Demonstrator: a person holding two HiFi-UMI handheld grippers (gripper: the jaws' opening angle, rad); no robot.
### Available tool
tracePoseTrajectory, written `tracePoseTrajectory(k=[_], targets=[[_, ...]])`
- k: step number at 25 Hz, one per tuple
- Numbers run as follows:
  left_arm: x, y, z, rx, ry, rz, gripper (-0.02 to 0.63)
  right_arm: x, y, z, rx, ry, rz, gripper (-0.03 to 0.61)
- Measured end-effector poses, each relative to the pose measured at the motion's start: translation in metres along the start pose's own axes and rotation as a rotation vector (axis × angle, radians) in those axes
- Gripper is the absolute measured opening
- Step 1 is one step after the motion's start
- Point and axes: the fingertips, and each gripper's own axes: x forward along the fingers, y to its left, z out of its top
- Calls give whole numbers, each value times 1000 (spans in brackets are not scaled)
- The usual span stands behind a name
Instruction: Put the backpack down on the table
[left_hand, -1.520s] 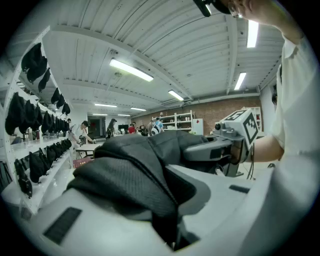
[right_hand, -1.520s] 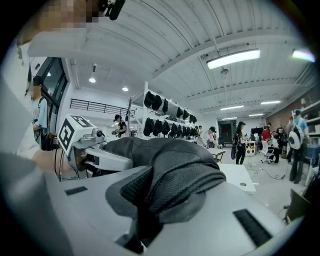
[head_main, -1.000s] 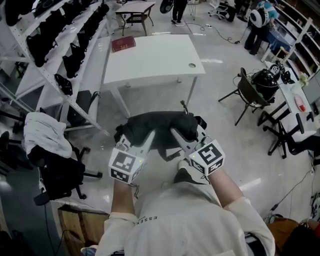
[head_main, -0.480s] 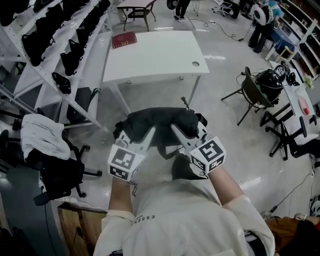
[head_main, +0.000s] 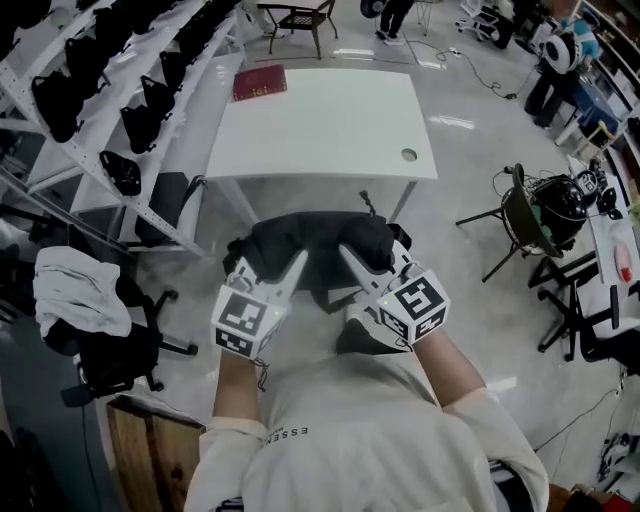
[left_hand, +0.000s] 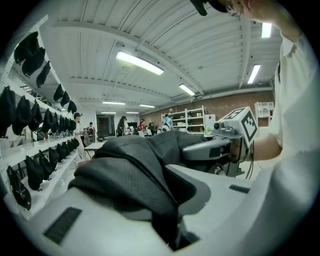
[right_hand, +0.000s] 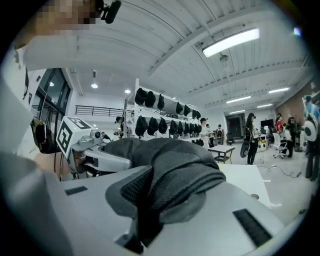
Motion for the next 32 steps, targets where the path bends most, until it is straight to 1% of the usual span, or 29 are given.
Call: tracePoseTrajectory(k=[6, 9, 11, 17, 23, 28, 32], targets=[[80, 36, 30, -12, -18, 32, 75, 34, -87, 14, -20, -2, 46, 69], [117, 52, 42, -34, -35, 46, 75, 48, -126, 18, -40, -2, 61, 69], [138, 61, 48, -49, -37, 57, 75, 56, -149, 21, -49, 0, 66, 69], [193, 82, 68, -52, -49, 55, 75, 74, -209, 31, -83, 1, 79, 71], [233, 119, 86, -20, -76, 34, 75, 105, -254, 49, -115, -17, 66, 73], [266, 163, 104, 19, -112, -5, 75, 141, -289, 66, -142, -40, 19, 75], [299, 202, 119, 46, -125, -37, 75, 174, -325, 82, -149, -56, -20, 75]])
